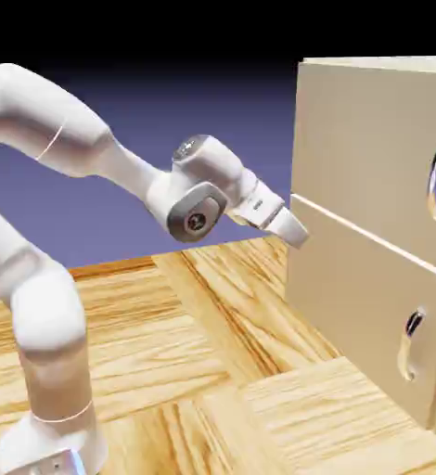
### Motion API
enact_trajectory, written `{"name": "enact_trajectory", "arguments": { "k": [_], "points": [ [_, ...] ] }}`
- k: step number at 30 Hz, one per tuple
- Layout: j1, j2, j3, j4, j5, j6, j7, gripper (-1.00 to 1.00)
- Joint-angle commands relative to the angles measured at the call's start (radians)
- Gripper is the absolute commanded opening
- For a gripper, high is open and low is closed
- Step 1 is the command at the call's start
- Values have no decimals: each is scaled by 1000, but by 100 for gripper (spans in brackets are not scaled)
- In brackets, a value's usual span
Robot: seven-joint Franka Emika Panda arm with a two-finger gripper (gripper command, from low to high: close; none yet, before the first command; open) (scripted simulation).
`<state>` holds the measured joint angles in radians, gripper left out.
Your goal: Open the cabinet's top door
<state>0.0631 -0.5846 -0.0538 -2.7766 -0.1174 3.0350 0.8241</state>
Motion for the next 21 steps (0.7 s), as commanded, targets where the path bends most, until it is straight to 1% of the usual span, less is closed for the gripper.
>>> {"name": "enact_trajectory", "arguments": {
  "k": [1,21],
  "points": [
    [19,-5,-20,12,-44,-1,31,0],
    [398,-114,-419,260,-914,-16,646,0]
  ]
}}
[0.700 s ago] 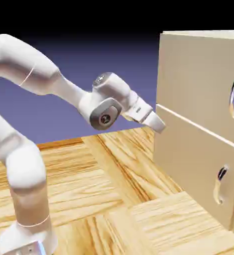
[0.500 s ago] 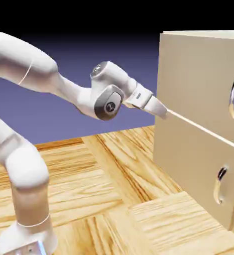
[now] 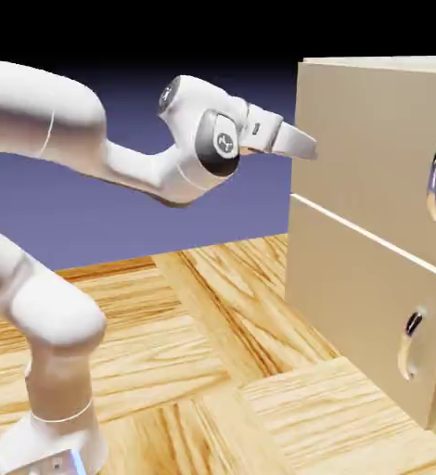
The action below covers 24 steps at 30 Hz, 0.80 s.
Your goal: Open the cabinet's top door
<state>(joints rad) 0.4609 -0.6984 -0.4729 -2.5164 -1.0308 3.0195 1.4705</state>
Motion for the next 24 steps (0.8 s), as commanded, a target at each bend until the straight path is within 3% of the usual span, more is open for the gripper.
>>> {"name": "enact_trajectory", "arguments": {
  "k": [1,24],
  "points": [
    [19,-5,-20,12,-44,-1,31,0],
    [455,-130,-479,297,-1044,-18,739,0]
  ]
}}
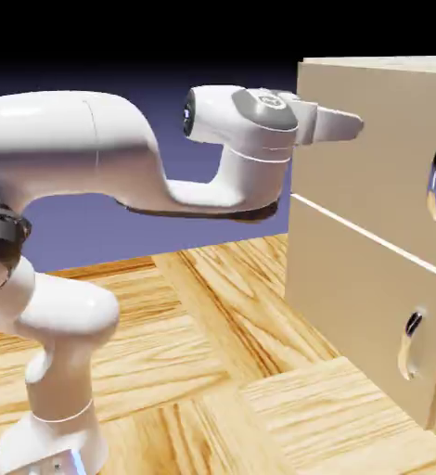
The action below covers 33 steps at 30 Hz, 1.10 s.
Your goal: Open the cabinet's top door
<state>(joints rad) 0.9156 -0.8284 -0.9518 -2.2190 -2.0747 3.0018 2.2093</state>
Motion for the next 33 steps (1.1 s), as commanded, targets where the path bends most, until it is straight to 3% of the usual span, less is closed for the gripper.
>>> {"name": "enact_trajectory", "arguments": {
  "k": [1,18,26,27,33],
  "points": [
    [19,-5,-20,12,-44,-1,31,0],
    [341,-98,-359,223,-783,-13,554,0],
    [544,-79,-490,392,-803,-7,558,0],
    [544,-79,-490,392,-803,-7,558,-100],
    [375,-2,-391,243,-818,-86,672,-100]
  ]
}}
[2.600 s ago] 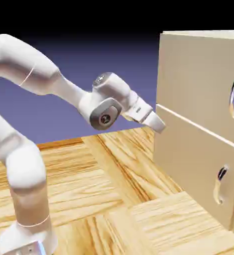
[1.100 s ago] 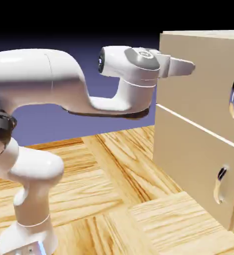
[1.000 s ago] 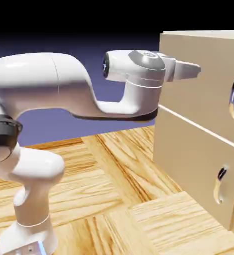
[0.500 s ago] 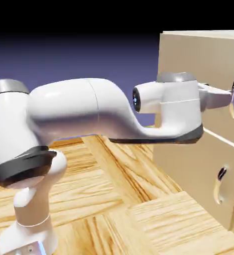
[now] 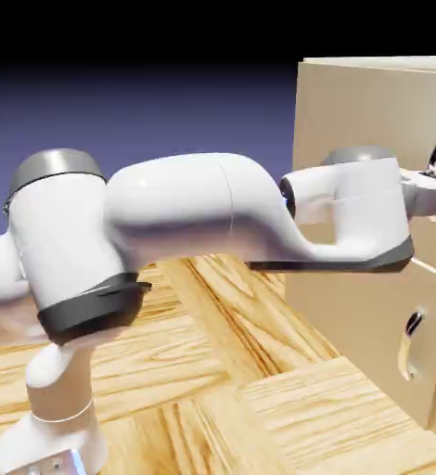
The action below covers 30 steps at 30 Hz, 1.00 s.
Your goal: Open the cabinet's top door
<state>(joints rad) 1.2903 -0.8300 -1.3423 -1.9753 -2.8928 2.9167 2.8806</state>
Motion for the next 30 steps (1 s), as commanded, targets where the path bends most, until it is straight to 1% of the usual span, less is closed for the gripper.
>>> {"name": "enact_trajectory", "arguments": {
  "k": [1,16,22,30],
  "points": [
    [-36,18,23,-28,-3,-14,26,-100],
    [-580,44,460,-430,230,-220,17,-100],
    [-798,17,666,-561,352,-270,12,-100],
    [-1081,-46,955,-696,536,-282,14,-100]
  ]
}}
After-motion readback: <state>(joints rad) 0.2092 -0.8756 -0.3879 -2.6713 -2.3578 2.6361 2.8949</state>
